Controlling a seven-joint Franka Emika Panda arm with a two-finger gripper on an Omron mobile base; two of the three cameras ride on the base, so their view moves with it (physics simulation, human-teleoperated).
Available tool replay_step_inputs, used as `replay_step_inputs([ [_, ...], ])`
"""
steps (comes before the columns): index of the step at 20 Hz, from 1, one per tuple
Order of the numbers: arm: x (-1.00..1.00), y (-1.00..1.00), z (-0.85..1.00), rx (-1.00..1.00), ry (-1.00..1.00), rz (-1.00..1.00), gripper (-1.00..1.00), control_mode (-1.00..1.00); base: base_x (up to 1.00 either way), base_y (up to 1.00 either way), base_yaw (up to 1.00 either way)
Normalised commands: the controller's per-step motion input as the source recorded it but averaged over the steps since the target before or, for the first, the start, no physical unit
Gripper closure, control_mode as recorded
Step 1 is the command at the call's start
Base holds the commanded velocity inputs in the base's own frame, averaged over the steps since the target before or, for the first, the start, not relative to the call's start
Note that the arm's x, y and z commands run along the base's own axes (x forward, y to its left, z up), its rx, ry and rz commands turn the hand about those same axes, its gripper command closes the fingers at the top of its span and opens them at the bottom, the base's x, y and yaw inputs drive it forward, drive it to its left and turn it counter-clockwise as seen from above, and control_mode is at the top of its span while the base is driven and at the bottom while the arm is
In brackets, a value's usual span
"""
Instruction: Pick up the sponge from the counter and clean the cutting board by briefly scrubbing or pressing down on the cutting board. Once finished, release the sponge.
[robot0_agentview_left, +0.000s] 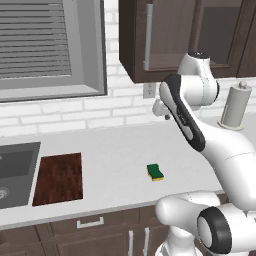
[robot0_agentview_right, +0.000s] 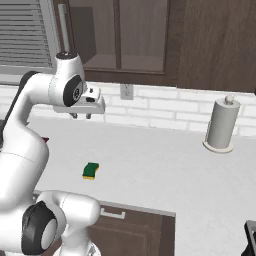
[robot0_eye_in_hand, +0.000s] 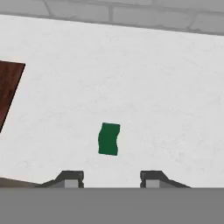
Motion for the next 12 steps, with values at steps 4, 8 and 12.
replay_step_inputs([
  [4,0.07,0.0,-0.21,-0.02,0.08,0.0,-1.0,-1.0,0.0,0.0,0.0],
  [8,0.01,0.01,-0.58,-0.09,0.23,-0.01,-1.0,-1.0,0.0,0.0,0.0],
  [12,0.0,0.02,-0.83,-0.03,0.21,-0.07,-1.0,-1.0,0.0,0.0,0.0],
])
